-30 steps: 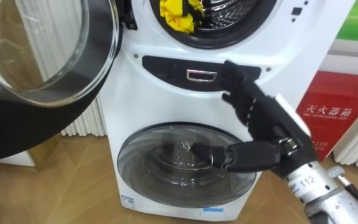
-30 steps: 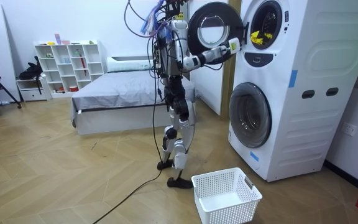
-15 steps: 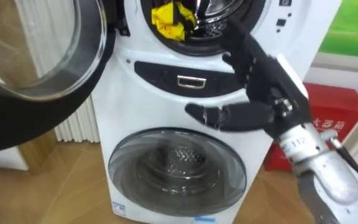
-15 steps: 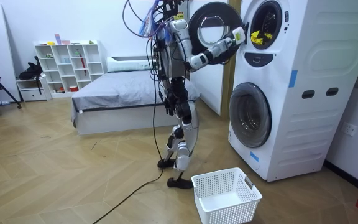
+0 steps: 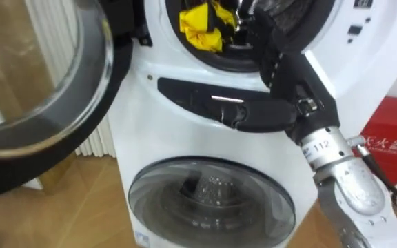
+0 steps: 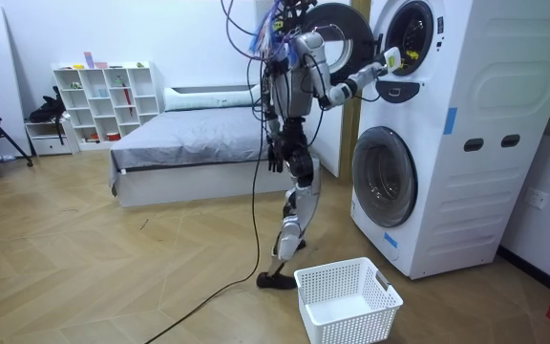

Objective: Pick clothes from washing machine

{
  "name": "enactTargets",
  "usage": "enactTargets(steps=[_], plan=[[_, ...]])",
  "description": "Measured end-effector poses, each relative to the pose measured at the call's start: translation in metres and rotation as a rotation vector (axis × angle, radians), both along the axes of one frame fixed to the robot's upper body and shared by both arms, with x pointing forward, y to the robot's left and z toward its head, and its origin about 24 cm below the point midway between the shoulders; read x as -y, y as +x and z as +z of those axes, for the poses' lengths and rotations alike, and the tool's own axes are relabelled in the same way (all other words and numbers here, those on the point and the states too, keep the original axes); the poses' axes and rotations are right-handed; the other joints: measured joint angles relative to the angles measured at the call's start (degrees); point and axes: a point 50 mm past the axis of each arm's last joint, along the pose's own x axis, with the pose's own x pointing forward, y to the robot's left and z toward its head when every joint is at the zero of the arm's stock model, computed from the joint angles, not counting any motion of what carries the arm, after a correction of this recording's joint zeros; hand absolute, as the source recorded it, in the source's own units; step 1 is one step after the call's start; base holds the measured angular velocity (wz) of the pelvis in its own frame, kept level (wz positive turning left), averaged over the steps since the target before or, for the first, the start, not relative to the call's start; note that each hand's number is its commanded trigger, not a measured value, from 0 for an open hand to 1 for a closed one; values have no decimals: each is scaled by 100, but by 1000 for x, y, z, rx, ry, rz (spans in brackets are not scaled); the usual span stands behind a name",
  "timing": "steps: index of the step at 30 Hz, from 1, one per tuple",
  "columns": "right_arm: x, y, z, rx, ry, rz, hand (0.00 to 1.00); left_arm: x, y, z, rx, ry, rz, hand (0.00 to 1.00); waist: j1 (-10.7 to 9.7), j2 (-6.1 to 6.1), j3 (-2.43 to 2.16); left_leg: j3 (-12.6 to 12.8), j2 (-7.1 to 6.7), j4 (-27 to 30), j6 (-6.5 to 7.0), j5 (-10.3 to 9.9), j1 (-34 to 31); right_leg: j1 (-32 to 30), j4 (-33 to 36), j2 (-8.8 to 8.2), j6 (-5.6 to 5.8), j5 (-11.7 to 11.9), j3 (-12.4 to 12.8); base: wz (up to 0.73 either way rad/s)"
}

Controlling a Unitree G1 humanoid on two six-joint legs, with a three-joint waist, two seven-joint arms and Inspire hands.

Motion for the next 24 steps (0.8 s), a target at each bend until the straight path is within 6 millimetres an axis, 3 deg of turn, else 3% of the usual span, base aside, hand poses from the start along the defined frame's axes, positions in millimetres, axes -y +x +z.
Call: enactTargets(steps=[1, 3, 4, 6, 8, 9, 11, 12, 13, 14, 15, 18, 21, 24], plan=[[1, 0, 0, 0, -3, -7, 0, 1, 4, 0, 6, -5, -7, 0, -87, 50, 25, 67, -79, -74, 65, -42, 105, -69, 375, -126, 27, -15, -24, 27], [5, 0, -1, -2, -12, -27, 0, 0, 14, 1, 33, -2, -12, 0, -141, 77, 22, 220, -145, -190, 181, -118, 267, -331, 1145, -379, 60, -9, -30, 29], [6, -1, -3, -6, -20, -43, 0, -1, 22, 2, 55, 3, -13, 0, -177, 65, 22, 213, -232, -240, 240, -174, 362, -543, 1668, -548, 184, 80, -11, 22], [9, -3, -10, -32, -28, -53, 0, -1, 31, 4, 80, 21, -20, 0, -175, 77, 21, 128, -325, -365, 310, -234, 576, -751, 2301, -684, 269, 384, 39, 12], [14, -7, -20, -70, -19, -67, 0, -3, 35, 5, 96, 40, -26, 0, -158, 146, -26, 48, -314, -563, 330, -250, 733, -958, 2357, -574, 266, 298, 194, 11], [18, -8, -20, -66, -17, -77, 0, -4, 36, 6, 106, 49, -30, 0, -188, 184, -30, -32, -266, -657, 331, -248, 815, -1114, 2159, -455, 230, 85, 184, 12], [23, -9, -23, -78, -13, -95, 0, -7, 38, 7, 121, 61, -31, 0, -185, 201, -31, -36, -187, -741, 328, -248, 977, -1281, 1435, -255, 175, 48, 159, 6], [23, -10, -24, -85, -4, -91, 0, -7, 37, 7, 119, 64, -27, 0, -182, 184, -39, -3, -195, -777, 308, -261, 1064, -1327, 759, -199, 139, 219, 159, 5], [23, -10, -25, -92, 2, -85, 0, -5, 37, 6, 118, 61, -26, 0, -205, 186, -49, 8, -204, -795, 261, -291, 1135, -1325, 330, -155, 36, 736, 136, 10], [24, -11, -26, -98, 2, -83, 0, -3, 38, 6, 123, 56, -25, 0, -200, 206, -102, 16, -175, -854, 250, -283, 1190, -1273, 256, -135, 63, 799, 104, 0], [23, -10, -25, -95, 11, -72, 0, -2, 37, 5, 121, 54, -25, 0, -131, 283, -115, 26, -117, -975, 190, -303, 1281, -1151, 38, 9, 29, 839, 156, -20], [19, -11, -23, -88, 5, -41, 0, -5, 22, 4, 80, 68, -9, 0, -11, 337, -91, 114, 17, -1178, 75, -255, 1401, -989, -354, 269, -79, 1030, 177, -25], [18, -11, -24, -95, 0, -26, 0, -7, 1, 3, 21, 75, -3, 0, -4, 280, -113, 157, 96, -1262, -6, -262, 1459, -945, -444, 379, -105, 1048, 188, -10], [18, -11, -23, -91, -6, -24, 0, -4, -18, 1, -35, 67, 3, 0, 19, 217, -86, 175, 125, -1258, -54, -265, 1459, -943, -468, 445, -121, 1058, 188, -4]])
